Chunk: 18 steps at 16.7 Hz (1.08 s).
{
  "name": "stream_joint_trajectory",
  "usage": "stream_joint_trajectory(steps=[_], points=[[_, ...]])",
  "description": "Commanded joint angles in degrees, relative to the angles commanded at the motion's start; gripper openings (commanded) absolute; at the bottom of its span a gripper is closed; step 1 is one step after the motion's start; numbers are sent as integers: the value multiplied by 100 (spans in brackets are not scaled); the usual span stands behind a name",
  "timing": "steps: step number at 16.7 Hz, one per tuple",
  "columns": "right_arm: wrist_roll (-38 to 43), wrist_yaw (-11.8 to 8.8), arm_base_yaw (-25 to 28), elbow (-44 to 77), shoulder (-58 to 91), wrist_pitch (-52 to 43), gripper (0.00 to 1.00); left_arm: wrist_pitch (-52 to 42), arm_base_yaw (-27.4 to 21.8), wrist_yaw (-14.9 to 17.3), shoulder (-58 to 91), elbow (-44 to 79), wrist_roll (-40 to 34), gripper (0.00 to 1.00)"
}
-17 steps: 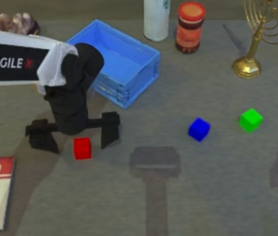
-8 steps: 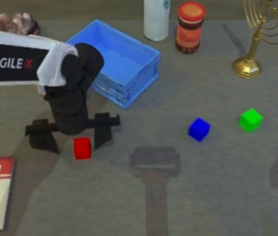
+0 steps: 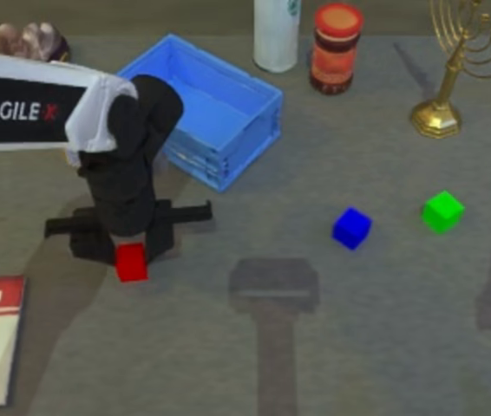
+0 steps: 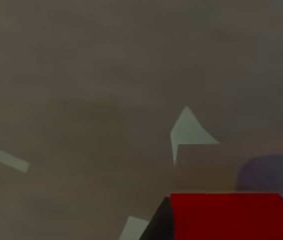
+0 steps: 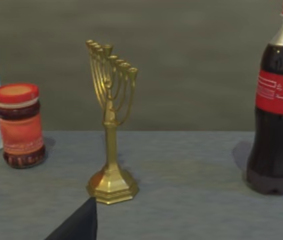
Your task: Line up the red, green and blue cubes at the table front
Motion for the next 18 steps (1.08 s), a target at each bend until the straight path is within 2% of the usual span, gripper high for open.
stream_joint_trajectory(steps=[4,5,8,13,18], points=[[0,0,0,0,0,0,100,0,0,0,0,0,0,0],[0,0,0,0,0,0,100,-169,14,-108,-284,75,96,0],[0,0,0,0,0,0,100,-407,22,-111,-367,236,96,0],[0,0,0,0,0,0,100,-1435,103,-114,-765,810,77,0],[0,0,0,0,0,0,100,-1586,90,-114,-845,910,89,0]])
